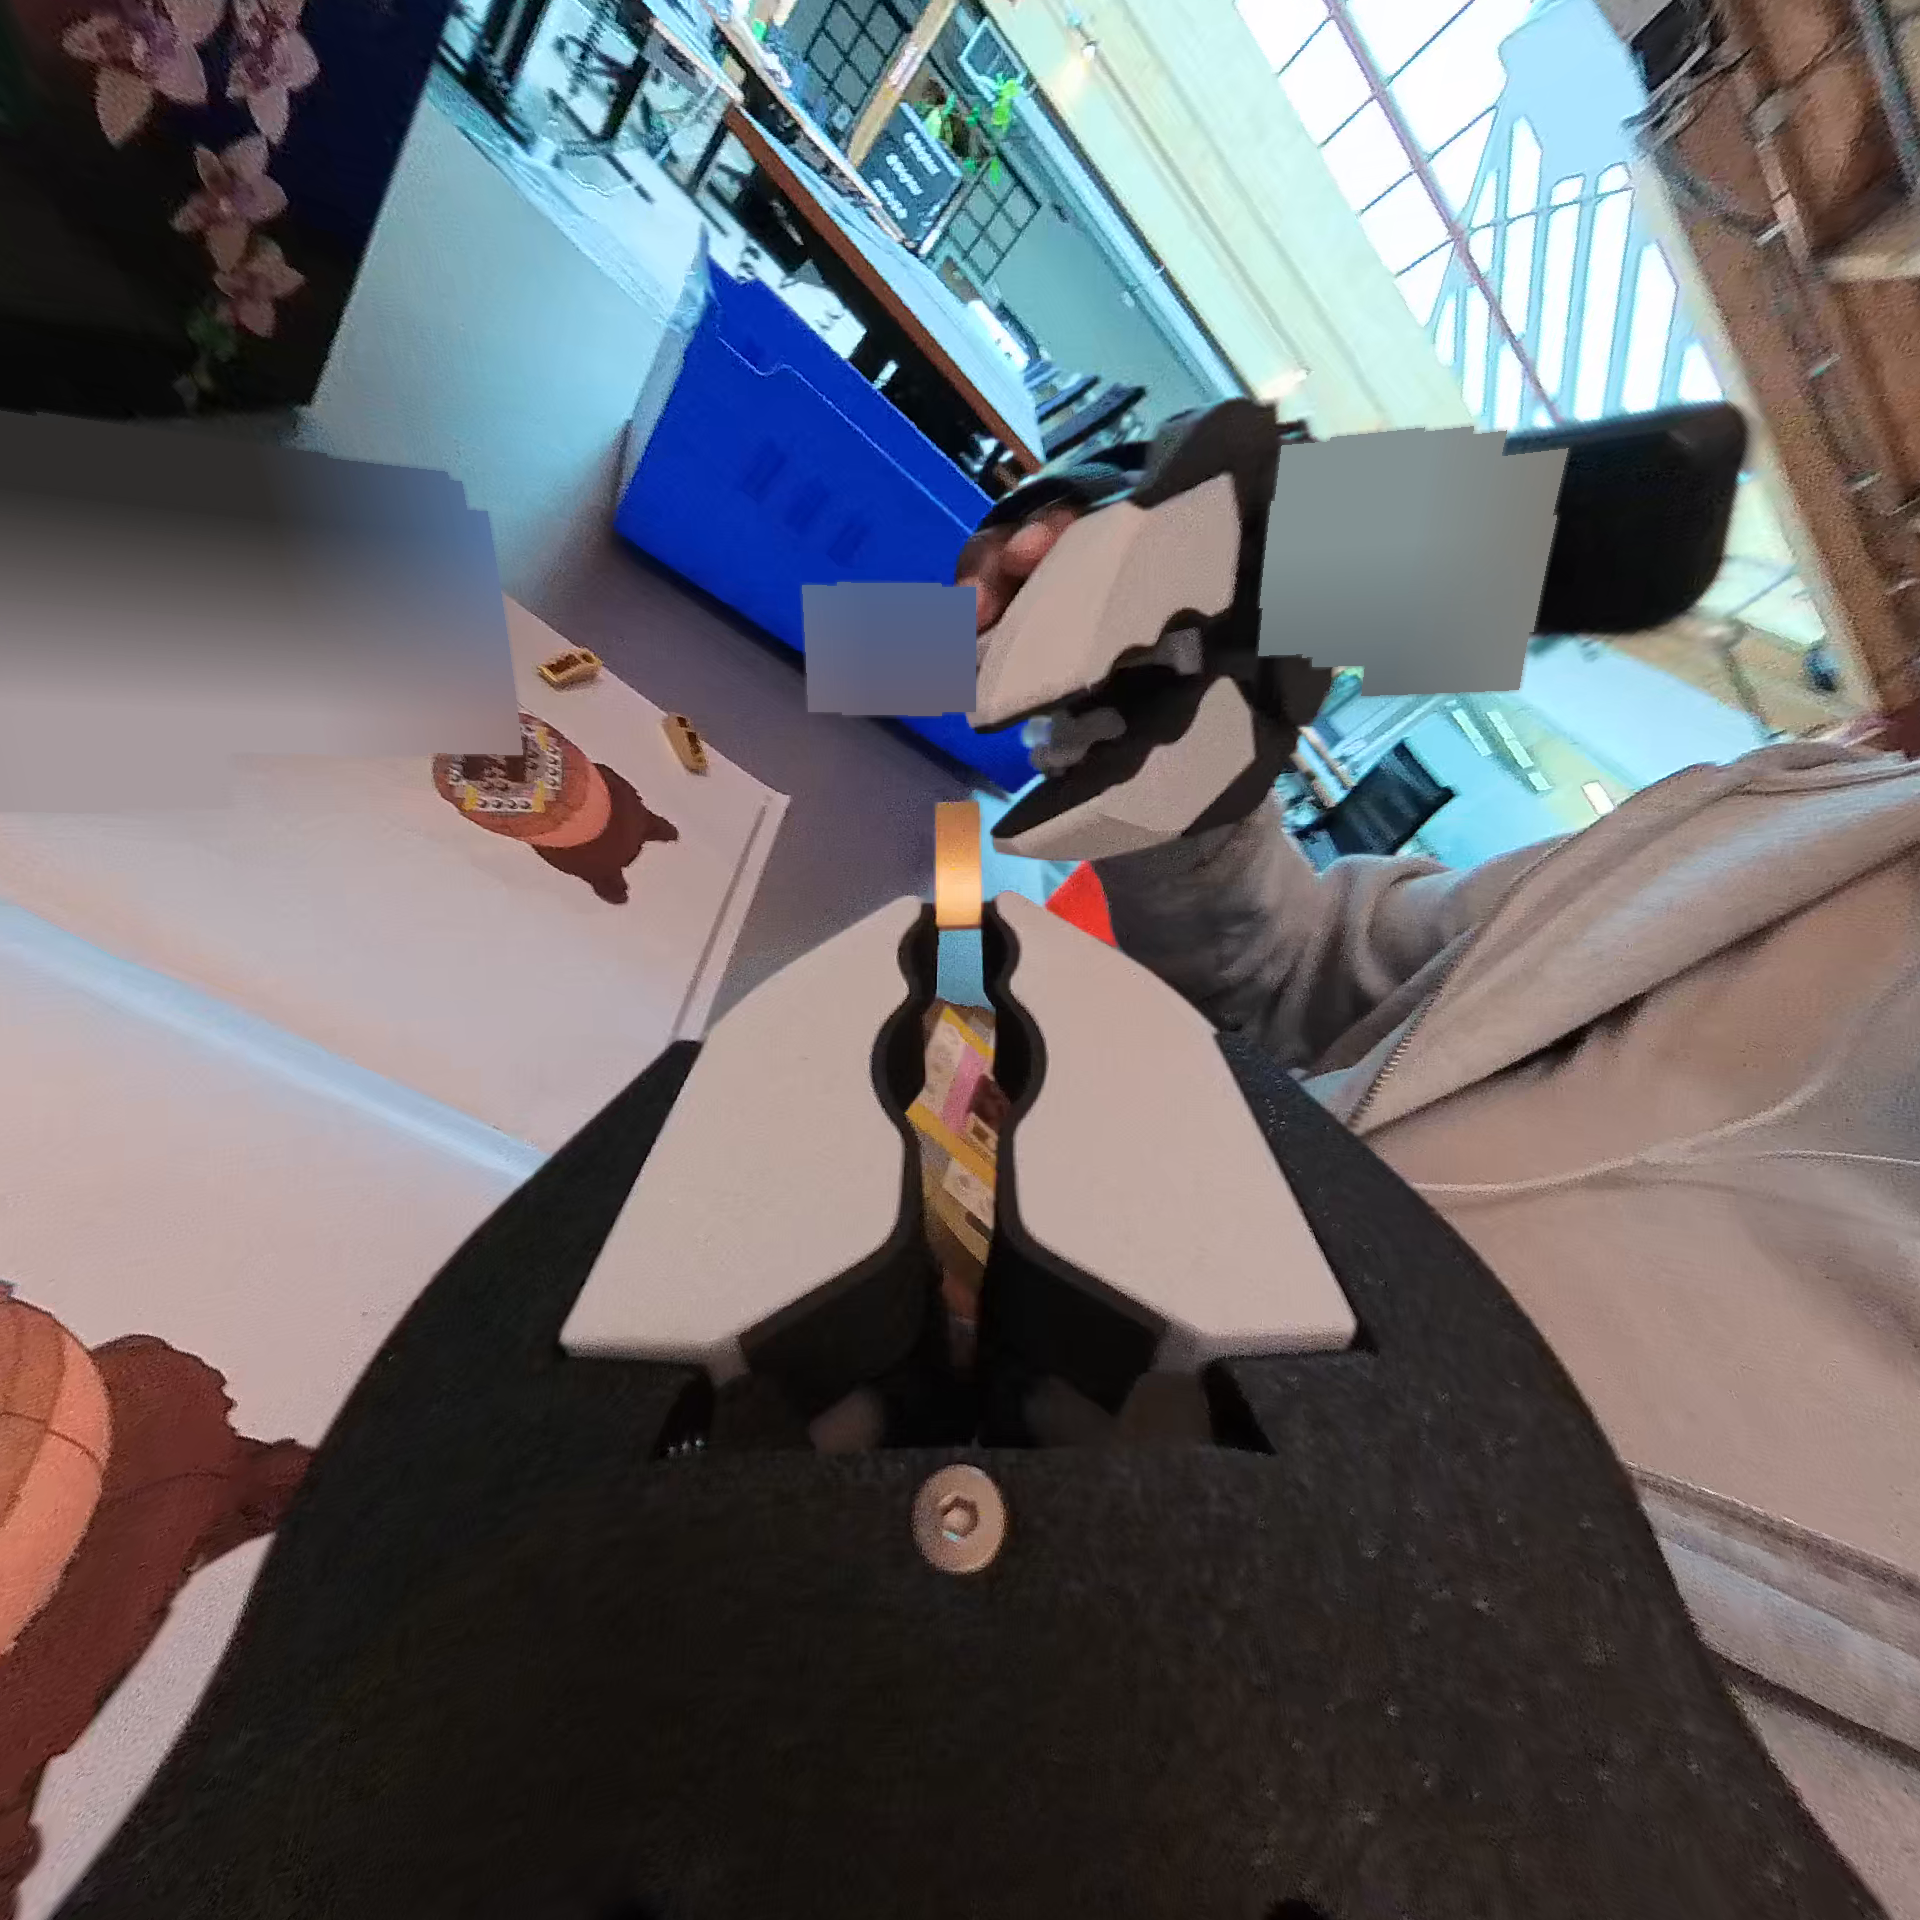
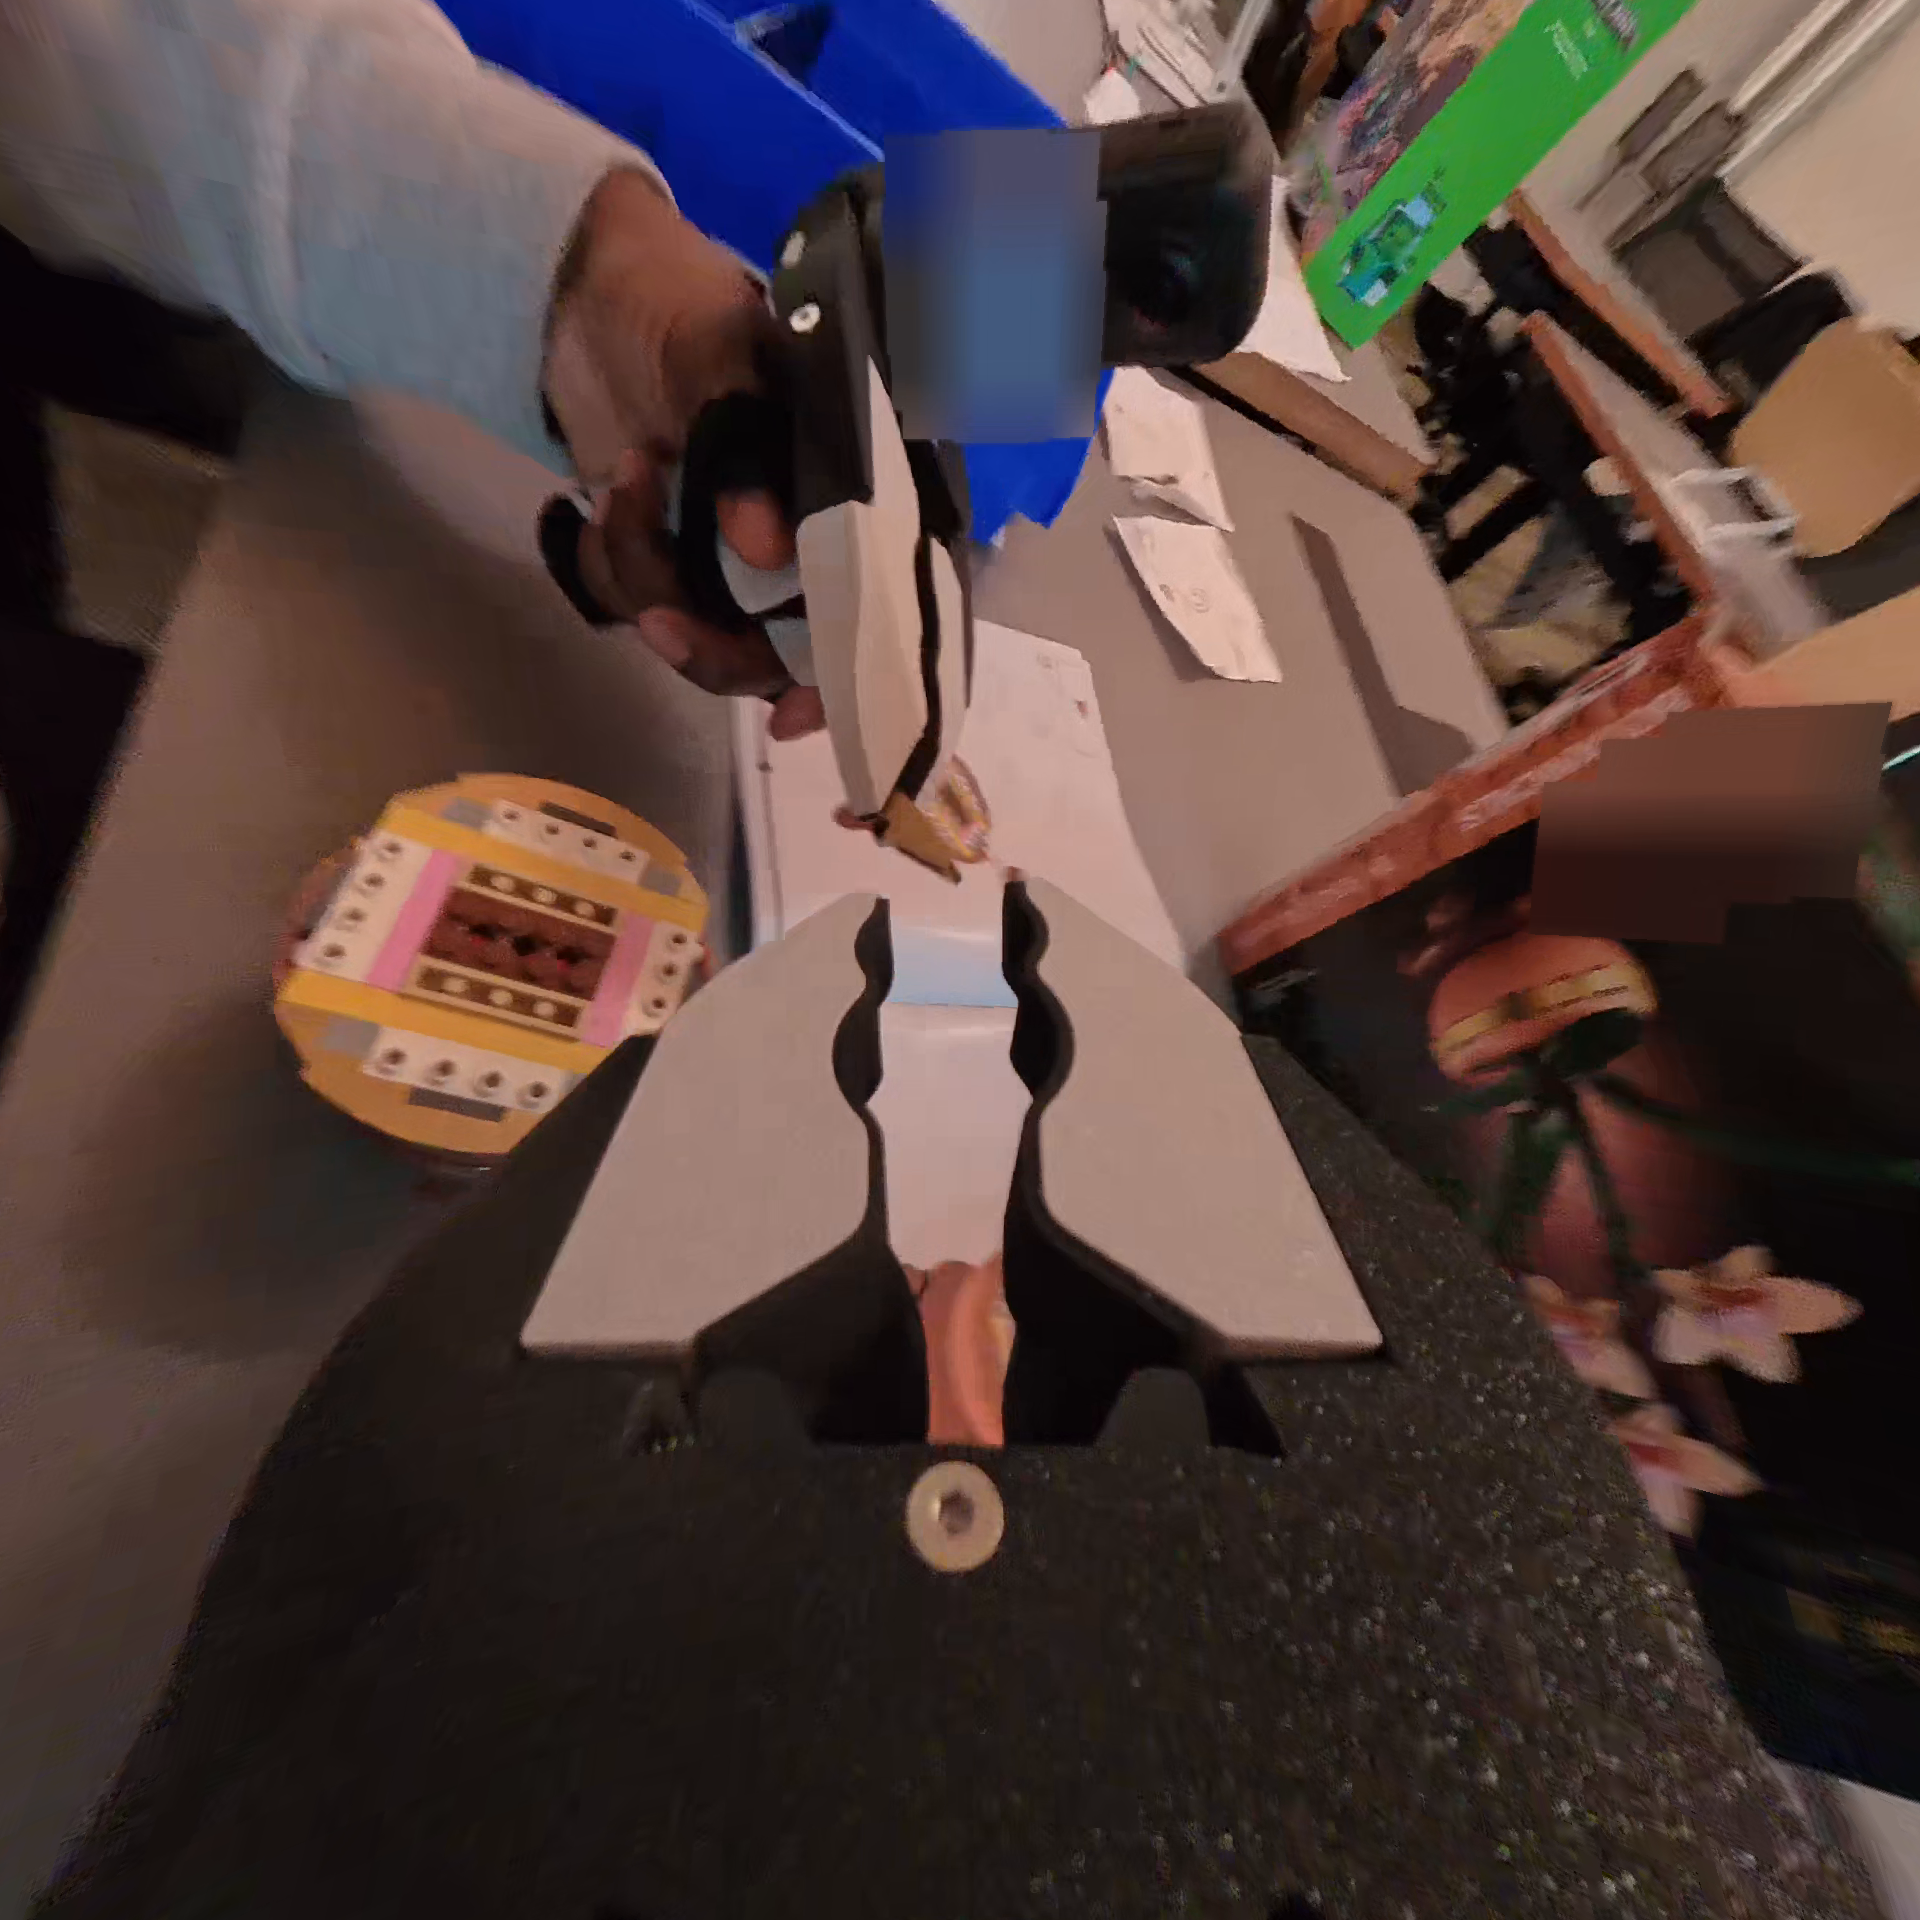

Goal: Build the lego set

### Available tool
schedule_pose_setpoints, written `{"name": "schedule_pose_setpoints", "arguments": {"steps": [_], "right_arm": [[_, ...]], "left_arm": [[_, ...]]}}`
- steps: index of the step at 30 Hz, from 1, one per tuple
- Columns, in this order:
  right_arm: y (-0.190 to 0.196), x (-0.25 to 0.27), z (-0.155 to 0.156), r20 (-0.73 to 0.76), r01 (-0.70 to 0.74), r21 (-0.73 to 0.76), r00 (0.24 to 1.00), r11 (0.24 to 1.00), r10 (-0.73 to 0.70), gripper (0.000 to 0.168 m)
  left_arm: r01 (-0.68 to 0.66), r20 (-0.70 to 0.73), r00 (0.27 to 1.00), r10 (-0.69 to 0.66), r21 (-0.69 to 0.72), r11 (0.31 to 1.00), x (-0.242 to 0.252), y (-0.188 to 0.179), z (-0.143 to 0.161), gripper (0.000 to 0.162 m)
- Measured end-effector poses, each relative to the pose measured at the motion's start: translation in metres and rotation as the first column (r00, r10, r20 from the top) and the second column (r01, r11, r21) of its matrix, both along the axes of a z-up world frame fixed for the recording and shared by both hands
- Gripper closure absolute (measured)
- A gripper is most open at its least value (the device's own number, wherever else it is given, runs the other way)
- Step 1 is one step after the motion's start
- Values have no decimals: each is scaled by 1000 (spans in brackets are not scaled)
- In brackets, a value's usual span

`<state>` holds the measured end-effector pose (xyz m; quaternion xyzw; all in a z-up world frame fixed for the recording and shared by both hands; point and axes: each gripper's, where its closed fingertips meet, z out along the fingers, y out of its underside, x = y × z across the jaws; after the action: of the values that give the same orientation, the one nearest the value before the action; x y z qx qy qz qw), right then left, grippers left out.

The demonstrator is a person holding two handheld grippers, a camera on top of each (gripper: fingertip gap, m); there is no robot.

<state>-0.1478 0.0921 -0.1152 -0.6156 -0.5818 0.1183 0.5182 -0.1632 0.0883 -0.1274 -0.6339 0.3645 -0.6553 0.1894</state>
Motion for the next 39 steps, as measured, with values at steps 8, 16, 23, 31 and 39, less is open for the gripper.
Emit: {"name": "schedule_pose_setpoints", "arguments": {"steps": [8, 16, 23, 31, 39], "right_arm": [[-7, -7, -11, -74, -105, -91, 992, 990, 99, 146], [-3, -14, -8, -100, -155, -64, 984, 986, 148, 158], [2, -10, 32, -565, -191, -145, 822, 971, 78, 154], [2, -15, 63, -850, -405, -193, 524, 894, 54, 155], [-4, -17, 60, -849, -434, -173, 521, 884, 90, 157]], "left_arm": [[143, -16, 989, -145, -107, 984, -6, -9, -3, 155], [176, 10, 984, -176, -97, 980, 2, -10, 0, 155], [193, 360, 924, -127, -154, 969, -2, -3, 49, 155], [228, 519, 848, -106, -178, 957, 2, -3, 70, 155], [248, 518, 846, -124, -178, 952, 6, -9, 68, 155]]}}
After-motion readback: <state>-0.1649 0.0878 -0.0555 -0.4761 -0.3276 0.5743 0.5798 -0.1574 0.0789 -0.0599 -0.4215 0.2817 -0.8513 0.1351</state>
